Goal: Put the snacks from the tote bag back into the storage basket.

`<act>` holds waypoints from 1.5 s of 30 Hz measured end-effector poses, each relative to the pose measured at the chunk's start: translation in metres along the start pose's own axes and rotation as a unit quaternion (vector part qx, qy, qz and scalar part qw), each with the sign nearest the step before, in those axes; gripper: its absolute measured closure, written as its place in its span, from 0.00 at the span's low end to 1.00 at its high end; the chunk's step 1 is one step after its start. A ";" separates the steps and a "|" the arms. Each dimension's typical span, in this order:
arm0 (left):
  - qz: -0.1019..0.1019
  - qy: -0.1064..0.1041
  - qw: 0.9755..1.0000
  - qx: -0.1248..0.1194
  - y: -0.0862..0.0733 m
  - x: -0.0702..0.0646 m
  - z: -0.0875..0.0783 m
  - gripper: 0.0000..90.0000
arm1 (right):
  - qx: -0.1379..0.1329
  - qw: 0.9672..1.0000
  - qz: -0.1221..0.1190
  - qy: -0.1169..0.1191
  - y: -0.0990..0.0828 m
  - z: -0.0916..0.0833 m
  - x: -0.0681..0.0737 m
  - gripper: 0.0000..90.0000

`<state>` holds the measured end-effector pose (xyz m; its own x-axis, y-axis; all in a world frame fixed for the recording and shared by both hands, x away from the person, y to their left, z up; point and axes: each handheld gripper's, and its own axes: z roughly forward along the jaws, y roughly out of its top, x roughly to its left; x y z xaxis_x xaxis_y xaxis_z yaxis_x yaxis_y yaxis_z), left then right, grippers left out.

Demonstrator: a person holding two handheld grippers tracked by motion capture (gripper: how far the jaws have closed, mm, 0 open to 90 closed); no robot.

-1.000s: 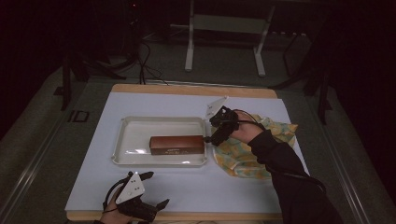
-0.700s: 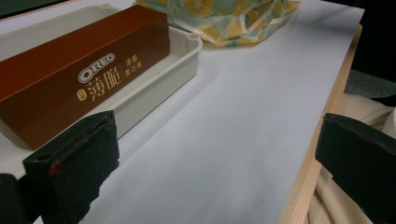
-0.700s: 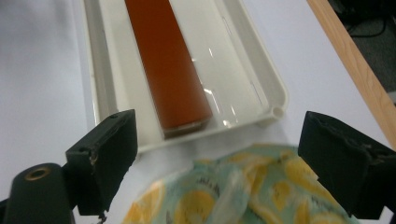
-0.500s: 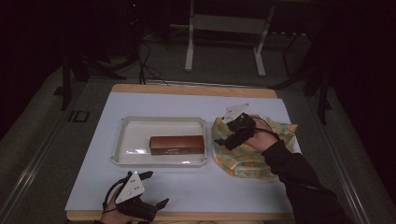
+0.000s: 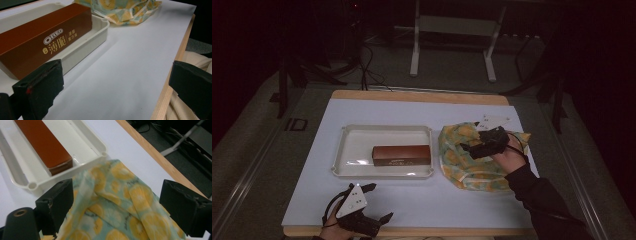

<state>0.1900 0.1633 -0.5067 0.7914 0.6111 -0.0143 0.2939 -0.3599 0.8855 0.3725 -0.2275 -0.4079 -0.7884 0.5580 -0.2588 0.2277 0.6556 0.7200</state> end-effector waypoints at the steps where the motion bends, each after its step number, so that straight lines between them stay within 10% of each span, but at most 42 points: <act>1: 0.000 0.000 1.000 0.000 0.000 0.000 0.000 0.00 | -0.001 1.000 0.003 -0.007 -0.003 -0.002 -0.001 0.13; 11: 0.000 0.000 1.000 0.000 0.000 0.000 0.000 0.00 | -0.047 0.996 0.051 -0.059 -0.038 -0.025 -0.005 0.13; 23: 0.001 -0.002 1.000 0.002 0.000 0.000 0.002 0.00 | -0.084 0.981 0.129 -0.119 -0.085 -0.050 -0.017 0.13; 45: 0.003 -0.003 1.000 0.004 0.000 -0.001 0.001 0.00 | -0.103 0.962 0.185 -0.170 -0.143 -0.058 0.017 0.13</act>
<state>0.1903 0.1618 -0.5072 0.7965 0.6045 -0.0115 0.2933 -0.3696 0.8817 0.2935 -0.3415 -0.4776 -0.4340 0.8913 -0.1313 0.3108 0.2849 0.9068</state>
